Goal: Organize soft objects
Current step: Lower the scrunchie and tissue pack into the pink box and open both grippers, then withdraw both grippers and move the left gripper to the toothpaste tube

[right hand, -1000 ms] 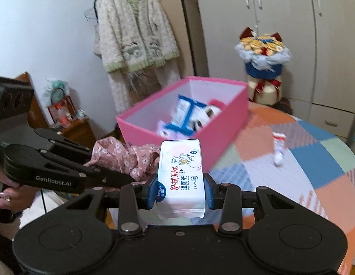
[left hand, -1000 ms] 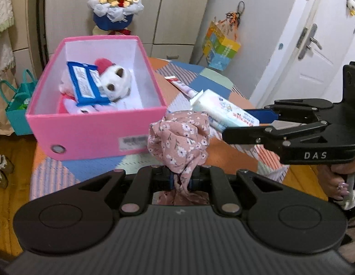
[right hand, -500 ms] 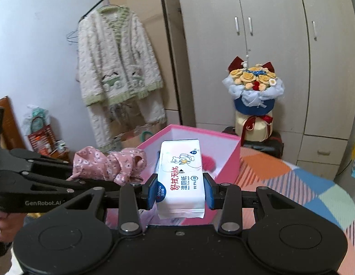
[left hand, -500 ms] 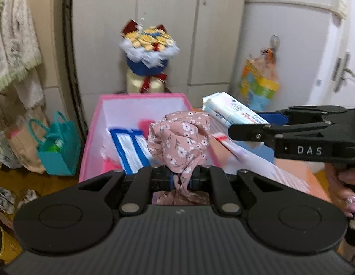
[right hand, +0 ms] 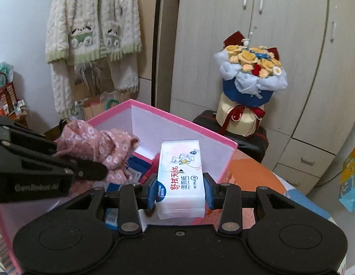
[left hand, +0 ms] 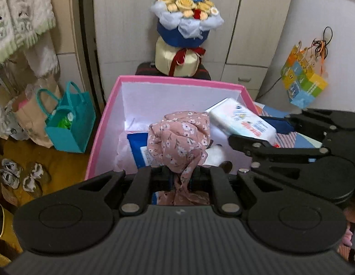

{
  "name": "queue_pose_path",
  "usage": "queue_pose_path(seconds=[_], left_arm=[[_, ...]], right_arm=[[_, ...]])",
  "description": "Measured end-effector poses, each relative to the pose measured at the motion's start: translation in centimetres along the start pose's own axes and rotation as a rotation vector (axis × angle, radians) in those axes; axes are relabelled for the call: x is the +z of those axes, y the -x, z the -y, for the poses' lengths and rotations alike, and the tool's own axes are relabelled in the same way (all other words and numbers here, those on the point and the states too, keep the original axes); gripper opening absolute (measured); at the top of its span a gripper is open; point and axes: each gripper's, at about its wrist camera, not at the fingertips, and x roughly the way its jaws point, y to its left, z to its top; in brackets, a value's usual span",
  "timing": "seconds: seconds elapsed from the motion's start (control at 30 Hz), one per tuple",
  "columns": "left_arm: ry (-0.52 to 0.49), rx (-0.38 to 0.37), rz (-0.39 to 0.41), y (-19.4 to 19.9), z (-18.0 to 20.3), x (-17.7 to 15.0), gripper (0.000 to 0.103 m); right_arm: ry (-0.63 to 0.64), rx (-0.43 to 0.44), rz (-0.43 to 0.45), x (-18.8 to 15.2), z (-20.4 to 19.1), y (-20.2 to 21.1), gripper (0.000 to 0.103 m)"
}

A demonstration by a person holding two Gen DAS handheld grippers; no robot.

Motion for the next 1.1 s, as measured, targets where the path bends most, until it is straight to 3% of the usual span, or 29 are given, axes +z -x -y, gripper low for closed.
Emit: queue_pose_path(seconds=[0.27,0.37,0.47,0.53,0.67,0.83,0.93,1.1], left_arm=[[-0.002,0.040,-0.026,-2.5,0.4,0.7,0.014],[0.001,0.065,0.002,-2.1,0.1,0.5,0.028],[0.012,0.037,0.047,-0.7,-0.3,0.1,0.050],[-0.009,0.003,0.062,0.6,-0.2,-0.2,0.052],[-0.072,0.026,0.108,3.4,0.5,-0.8,0.056],[-0.106,0.005,0.095,6.8,1.1,-1.6,0.057],[-0.188,0.024,0.108,8.9,2.3,-3.0,0.063],[-0.279,0.037,0.113,11.6,4.3,-5.3,0.067]], right_arm=[[0.064,-0.031,-0.063,0.4,-0.6,-3.1,0.045],[0.107,-0.069,-0.041,0.1,-1.1,-2.6,0.049],[0.078,-0.012,-0.006,-0.4,-0.5,-0.7,0.056],[0.047,0.038,0.018,-0.7,0.0,0.9,0.060],[0.032,0.098,0.055,-1.8,0.3,4.5,0.061],[0.063,0.118,0.083,-3.2,-0.1,8.9,0.069],[0.081,0.095,0.083,-3.8,-0.6,10.9,0.080],[0.106,0.073,0.099,-5.0,-0.9,13.5,0.083]])
